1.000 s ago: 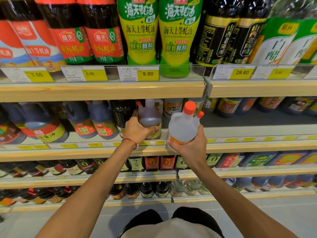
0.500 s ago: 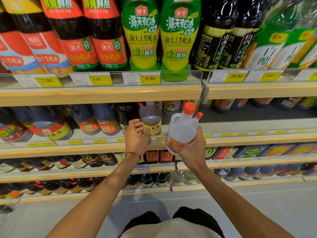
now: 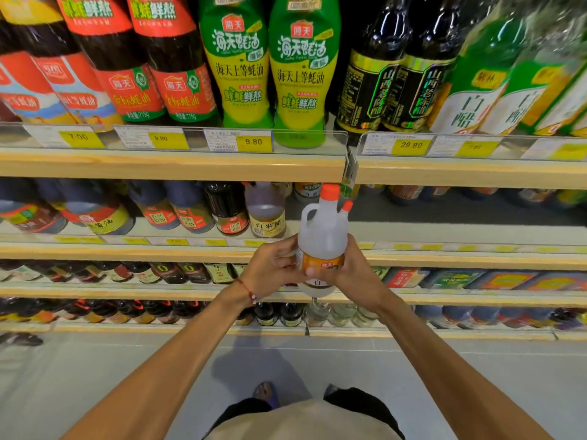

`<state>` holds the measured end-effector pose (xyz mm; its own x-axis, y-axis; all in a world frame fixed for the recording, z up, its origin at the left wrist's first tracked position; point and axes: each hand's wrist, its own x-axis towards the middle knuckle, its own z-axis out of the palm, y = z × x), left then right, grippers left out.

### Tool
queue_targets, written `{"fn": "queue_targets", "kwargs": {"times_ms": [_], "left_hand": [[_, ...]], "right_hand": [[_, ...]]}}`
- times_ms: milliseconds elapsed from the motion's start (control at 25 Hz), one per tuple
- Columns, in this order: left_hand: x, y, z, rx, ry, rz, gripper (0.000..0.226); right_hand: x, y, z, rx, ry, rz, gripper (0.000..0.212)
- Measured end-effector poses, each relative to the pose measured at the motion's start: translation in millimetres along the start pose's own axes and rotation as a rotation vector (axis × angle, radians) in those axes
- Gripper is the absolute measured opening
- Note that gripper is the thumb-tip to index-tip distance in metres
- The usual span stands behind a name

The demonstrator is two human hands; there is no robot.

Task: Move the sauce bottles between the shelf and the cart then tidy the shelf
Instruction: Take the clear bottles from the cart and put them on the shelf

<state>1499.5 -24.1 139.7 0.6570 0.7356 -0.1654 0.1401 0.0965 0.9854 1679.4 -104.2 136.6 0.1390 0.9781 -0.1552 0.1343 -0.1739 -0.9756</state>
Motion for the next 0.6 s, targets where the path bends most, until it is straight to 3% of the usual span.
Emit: {"fn": "queue_targets", "kwargs": {"times_ms": [160,280,480,600], "left_hand": [[-1.0,0.2,26.3,0.008,0.024,-0.017,0.076],[-2.2,-3.6,51.8,0.006,0.049,-0.055,0.077],[8.3,-9.8,78.5,0.015,0.083,0.017,0.083],[18.3,-10.6,83.3,0.163,0.189,0.085,0.078]], "right_hand": [[-5.0,4.2,-45.4,-0.092,-0.269,-0.006,0.085],[-6.6,13.6,-72.8,-0.196,-0.337,-0.003,0.081],[-13.2,33.7,-80.6,-0.244,-0.192,-0.120,0.071],[-9.0,37.1,-82.2,-0.221,-0.095,-0.180,0.072]]}}
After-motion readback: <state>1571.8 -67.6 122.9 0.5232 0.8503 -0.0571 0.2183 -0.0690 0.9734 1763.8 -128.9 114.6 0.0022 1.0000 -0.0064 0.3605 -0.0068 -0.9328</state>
